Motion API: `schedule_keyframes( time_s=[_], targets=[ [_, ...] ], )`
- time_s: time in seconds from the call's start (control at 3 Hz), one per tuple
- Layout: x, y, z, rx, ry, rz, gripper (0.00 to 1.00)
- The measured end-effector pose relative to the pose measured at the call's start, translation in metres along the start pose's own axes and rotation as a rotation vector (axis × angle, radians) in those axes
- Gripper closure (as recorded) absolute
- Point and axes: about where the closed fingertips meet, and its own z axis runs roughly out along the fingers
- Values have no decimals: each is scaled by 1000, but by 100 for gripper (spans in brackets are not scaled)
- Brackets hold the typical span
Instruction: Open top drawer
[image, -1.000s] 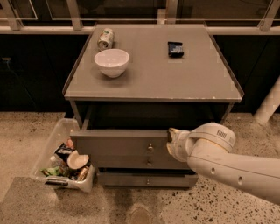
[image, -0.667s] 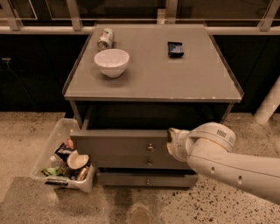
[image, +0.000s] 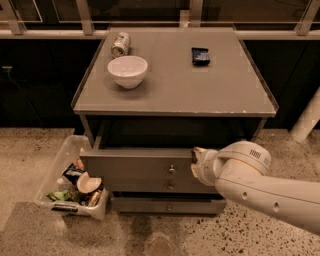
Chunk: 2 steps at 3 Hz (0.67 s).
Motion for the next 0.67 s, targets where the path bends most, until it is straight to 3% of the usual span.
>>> schedule_keyframes(
  time_s=[0.67],
  targets=[
    [0, -3, 1, -3, 0, 6, 100]
  ],
)
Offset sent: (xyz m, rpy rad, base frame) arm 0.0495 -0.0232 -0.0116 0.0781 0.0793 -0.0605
